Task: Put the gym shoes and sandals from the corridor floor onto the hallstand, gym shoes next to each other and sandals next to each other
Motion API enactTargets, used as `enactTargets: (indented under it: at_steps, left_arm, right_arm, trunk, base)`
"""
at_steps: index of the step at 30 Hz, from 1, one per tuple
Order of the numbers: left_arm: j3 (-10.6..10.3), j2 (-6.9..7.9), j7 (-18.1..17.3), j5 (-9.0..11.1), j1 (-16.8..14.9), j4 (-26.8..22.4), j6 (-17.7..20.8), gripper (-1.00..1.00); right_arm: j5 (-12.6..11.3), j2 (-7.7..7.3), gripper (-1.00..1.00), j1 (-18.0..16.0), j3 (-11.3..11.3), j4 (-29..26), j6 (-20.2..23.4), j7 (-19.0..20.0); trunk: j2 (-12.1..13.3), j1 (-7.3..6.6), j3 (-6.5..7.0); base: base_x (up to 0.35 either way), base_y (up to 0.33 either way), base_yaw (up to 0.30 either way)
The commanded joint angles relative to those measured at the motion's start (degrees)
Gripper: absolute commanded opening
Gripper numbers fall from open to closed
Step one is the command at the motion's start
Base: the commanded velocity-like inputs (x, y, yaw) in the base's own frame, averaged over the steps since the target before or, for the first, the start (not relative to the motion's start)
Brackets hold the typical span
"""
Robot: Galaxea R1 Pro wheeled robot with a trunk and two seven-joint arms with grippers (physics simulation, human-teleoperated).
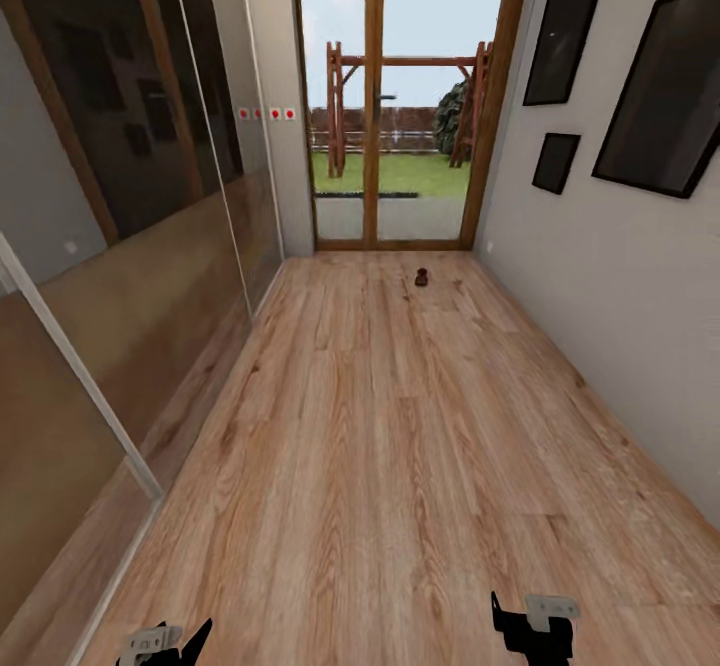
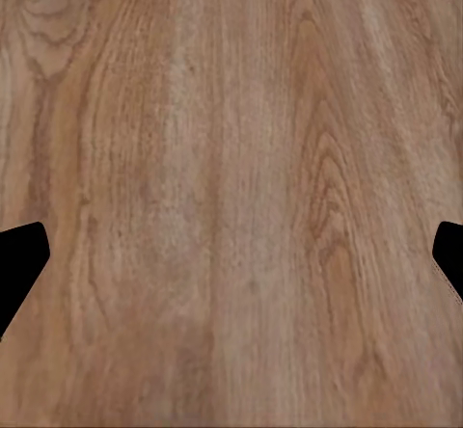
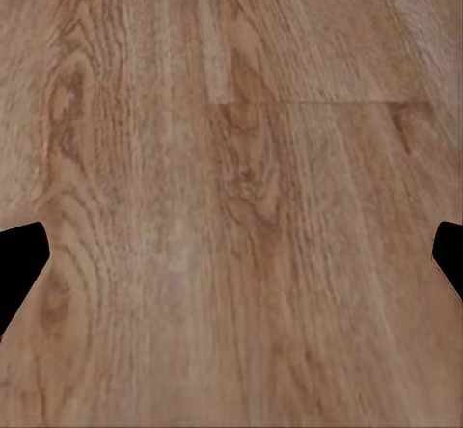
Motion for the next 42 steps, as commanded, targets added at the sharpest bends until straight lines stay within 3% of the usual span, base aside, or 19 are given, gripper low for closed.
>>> enactTargets:
  at_steps: [1, 42]
  left_arm:
    - [0.32, -0.02, -0.47, 0.05, -0.05, 0.07, -0.03, 1.00]
    - [0.32, -0.02, -0.47, 0.05, -0.05, 0.09, -0.03, 1.00]
  right_arm:
    - [0.61, 0.02, 1.00, -0.05, -0.27, 0.09, -0.16, -0.28]
    - [0.61, 0.06, 1.00, -0.05, -0.27, 0.13, -0.16, -0.19]
  trunk:
    - [-0.02, 0.02, -0.05]
    - [-0.02, 0.02, -0.04]
  base:
    - [0.339, 0.000, -0.087]
    - [0.339, 0.000, -0.007]
